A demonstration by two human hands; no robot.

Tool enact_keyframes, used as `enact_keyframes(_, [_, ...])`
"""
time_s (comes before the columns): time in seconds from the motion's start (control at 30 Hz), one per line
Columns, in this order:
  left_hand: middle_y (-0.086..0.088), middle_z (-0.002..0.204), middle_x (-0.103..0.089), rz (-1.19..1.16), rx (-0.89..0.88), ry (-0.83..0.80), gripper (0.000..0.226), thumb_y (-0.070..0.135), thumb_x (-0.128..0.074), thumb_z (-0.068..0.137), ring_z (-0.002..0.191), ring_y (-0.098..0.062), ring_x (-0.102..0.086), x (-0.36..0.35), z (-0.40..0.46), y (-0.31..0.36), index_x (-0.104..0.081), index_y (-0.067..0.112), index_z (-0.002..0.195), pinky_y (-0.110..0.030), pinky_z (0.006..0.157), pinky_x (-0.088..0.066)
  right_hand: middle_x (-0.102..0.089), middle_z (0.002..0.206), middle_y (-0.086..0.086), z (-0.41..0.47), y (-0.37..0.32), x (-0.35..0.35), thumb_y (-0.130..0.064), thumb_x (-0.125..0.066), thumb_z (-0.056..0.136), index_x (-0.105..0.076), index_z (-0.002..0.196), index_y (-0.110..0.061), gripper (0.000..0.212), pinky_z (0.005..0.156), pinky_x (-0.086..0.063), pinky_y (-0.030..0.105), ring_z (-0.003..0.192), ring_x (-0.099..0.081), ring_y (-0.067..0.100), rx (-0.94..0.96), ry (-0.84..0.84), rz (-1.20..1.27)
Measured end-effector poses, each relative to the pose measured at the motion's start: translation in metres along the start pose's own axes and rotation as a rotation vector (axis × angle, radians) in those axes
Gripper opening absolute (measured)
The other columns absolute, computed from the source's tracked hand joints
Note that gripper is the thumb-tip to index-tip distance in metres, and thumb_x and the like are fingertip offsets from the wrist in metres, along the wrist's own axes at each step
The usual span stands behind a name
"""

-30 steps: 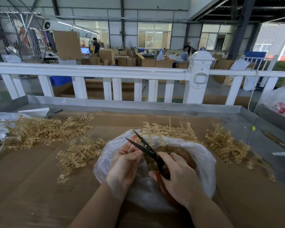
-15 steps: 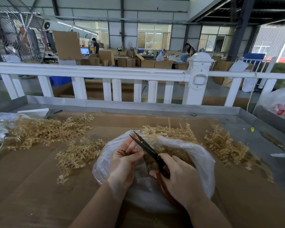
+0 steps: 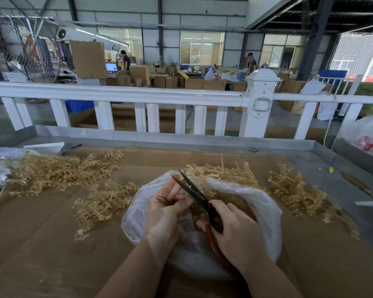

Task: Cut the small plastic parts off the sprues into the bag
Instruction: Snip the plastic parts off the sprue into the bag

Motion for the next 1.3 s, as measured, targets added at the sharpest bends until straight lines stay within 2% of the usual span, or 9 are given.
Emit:
enact_keyframes(0.1, [0.002,0.056,-0.049,-0.043,0.009,-0.026,0.051,-0.017,-0.058,0.059,0.053,-0.006,-0.054,-0.001,-0.001,0.002,-0.072,0.012,0.1,-0.02,0.057,-0.054,-0.065,0.082,-0.007,0.0,0.0,0.0,-0.042,-0.075,0.075,-0.065,0.108,-0.023,0.04,0.062,-0.048,0.019,0.075,-0.064,0.012,0.007,0.013,-0.015])
enact_keyframes(0.23, [0.002,0.052,-0.049,-0.106,0.038,-0.058,0.048,-0.018,-0.056,0.058,0.049,-0.006,-0.055,-0.002,-0.002,0.005,-0.079,0.017,0.083,-0.021,0.054,-0.054,-0.066,0.084,-0.003,0.0,-0.001,0.0,-0.042,-0.074,0.076,-0.065,0.11,-0.02,0.042,0.063,-0.053,0.025,0.077,-0.064,0.016,0.025,-0.003,-0.037])
enact_keyframes(0.4, [0.003,0.056,-0.035,-0.097,0.023,-0.055,0.049,-0.018,-0.056,0.061,0.051,-0.007,-0.043,-0.005,-0.005,0.005,-0.079,0.019,0.082,-0.018,0.053,-0.051,-0.067,0.089,0.0,0.0,-0.002,0.0,-0.042,-0.072,0.078,-0.065,0.114,-0.019,0.043,0.066,-0.055,0.03,0.081,-0.065,0.02,0.02,-0.028,-0.063])
enact_keyframes(0.57, [0.005,0.057,-0.039,-0.021,0.009,-0.01,0.054,-0.026,-0.051,0.071,0.059,-0.009,-0.045,-0.004,-0.004,0.001,-0.063,0.003,0.115,-0.022,0.068,-0.056,-0.067,0.079,-0.002,0.0,-0.004,0.0,-0.041,-0.077,0.075,-0.067,0.108,-0.018,0.042,0.06,-0.055,0.027,0.071,-0.065,0.016,0.021,-0.033,-0.058])
enact_keyframes(0.73, [0.009,0.05,-0.045,-0.042,0.028,0.031,0.057,-0.026,-0.051,0.072,0.05,-0.004,-0.049,-0.004,-0.003,-0.002,-0.057,0.001,0.121,-0.019,0.057,-0.054,-0.067,0.077,-0.002,0.0,-0.004,-0.002,-0.043,-0.077,0.074,-0.068,0.107,-0.019,0.042,0.057,-0.055,0.028,0.068,-0.065,0.017,0.017,-0.031,-0.061])
enact_keyframes(0.83, [0.001,0.063,-0.064,-0.134,0.06,0.016,0.054,-0.019,-0.055,0.069,0.063,-0.013,-0.064,-0.003,-0.003,-0.001,-0.062,0.004,0.117,-0.024,0.058,-0.056,-0.066,0.075,-0.004,-0.001,-0.005,-0.002,-0.044,-0.079,0.071,-0.068,0.104,-0.021,0.042,0.056,-0.052,0.025,0.067,-0.064,0.014,0.01,-0.009,-0.085])
enact_keyframes(0.93, [-0.014,0.103,-0.072,-0.235,0.115,0.036,0.051,-0.01,-0.055,0.069,0.096,-0.025,-0.07,0.0,-0.001,-0.001,-0.061,0.005,0.117,-0.027,0.069,-0.059,-0.066,0.077,-0.004,-0.001,-0.004,-0.002,-0.044,-0.077,0.072,-0.068,0.106,-0.021,0.043,0.057,-0.054,0.026,0.069,-0.065,0.014,0.01,0.003,-0.075])
enact_keyframes(1.1, [-0.01,0.099,-0.074,-0.247,0.126,0.124,0.038,-0.014,-0.047,0.085,0.086,-0.017,-0.072,0.004,0.005,-0.007,-0.062,0.008,0.111,-0.022,0.065,-0.058,-0.066,0.077,-0.003,-0.001,-0.004,-0.002,-0.047,-0.077,0.072,-0.068,0.106,-0.02,0.044,0.057,-0.055,0.027,0.069,-0.065,0.016,0.021,0.01,-0.069])
enact_keyframes(1.3, [-0.018,0.104,-0.069,-0.28,0.163,0.163,0.036,-0.013,-0.048,0.088,0.079,-0.02,-0.072,0.008,0.009,-0.01,-0.059,0.0,0.119,-0.029,0.075,-0.057,-0.066,0.078,-0.003,-0.001,-0.004,-0.001,-0.046,-0.078,0.071,-0.068,0.106,-0.019,0.046,0.058,-0.056,0.029,0.071,-0.066,0.017,0.029,0.007,-0.069])
Point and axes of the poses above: each hand's wrist, its own z-axis towards the middle knuckle, its own x-axis out of the back of the hand, y = z × x, the point moved 1 cm from there along z, towards the middle knuckle
